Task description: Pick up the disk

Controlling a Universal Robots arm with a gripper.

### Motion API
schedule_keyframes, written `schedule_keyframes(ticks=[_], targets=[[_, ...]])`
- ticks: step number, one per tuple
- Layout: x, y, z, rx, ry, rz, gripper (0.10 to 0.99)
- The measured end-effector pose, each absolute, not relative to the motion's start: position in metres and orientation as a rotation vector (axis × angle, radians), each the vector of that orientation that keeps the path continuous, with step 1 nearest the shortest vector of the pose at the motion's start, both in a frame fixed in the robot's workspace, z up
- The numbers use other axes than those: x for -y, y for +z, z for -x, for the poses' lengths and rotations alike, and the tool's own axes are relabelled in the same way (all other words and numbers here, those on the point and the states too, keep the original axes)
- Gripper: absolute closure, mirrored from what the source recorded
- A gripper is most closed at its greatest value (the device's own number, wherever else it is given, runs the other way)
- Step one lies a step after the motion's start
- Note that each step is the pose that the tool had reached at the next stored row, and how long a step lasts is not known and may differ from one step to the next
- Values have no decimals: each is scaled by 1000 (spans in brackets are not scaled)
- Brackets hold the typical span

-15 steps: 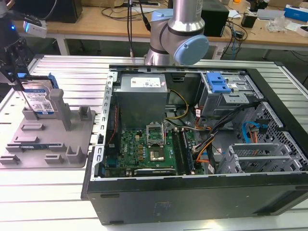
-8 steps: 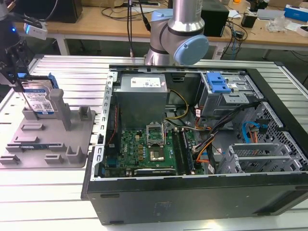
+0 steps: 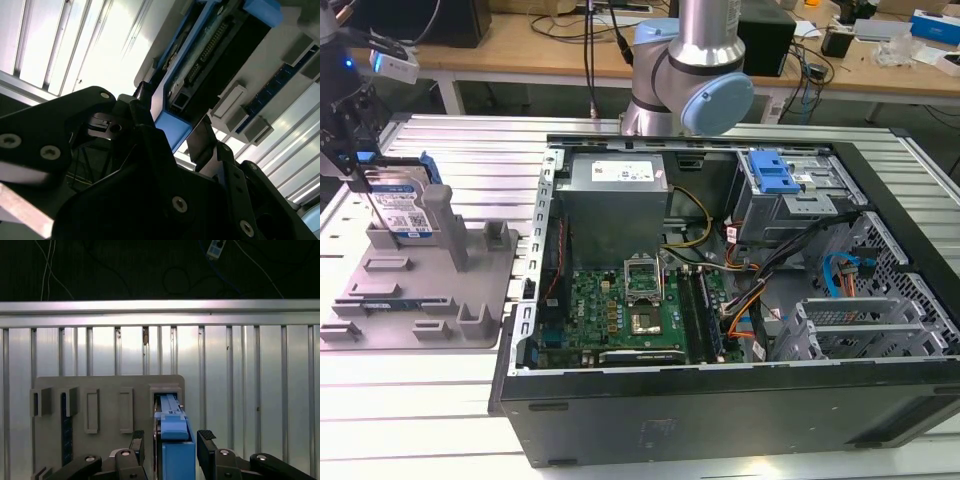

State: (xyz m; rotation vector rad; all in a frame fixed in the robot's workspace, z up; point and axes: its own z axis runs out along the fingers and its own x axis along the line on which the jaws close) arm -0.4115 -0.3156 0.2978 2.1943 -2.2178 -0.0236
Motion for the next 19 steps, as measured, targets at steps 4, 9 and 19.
schedule_keyframes(ticks=[4,9,19], targets=[[315,298,412,2218,-24,-2194,545],[315,298,412,2218,-24,-2194,624],[315,297,412,2218,-24,-2194,694]])
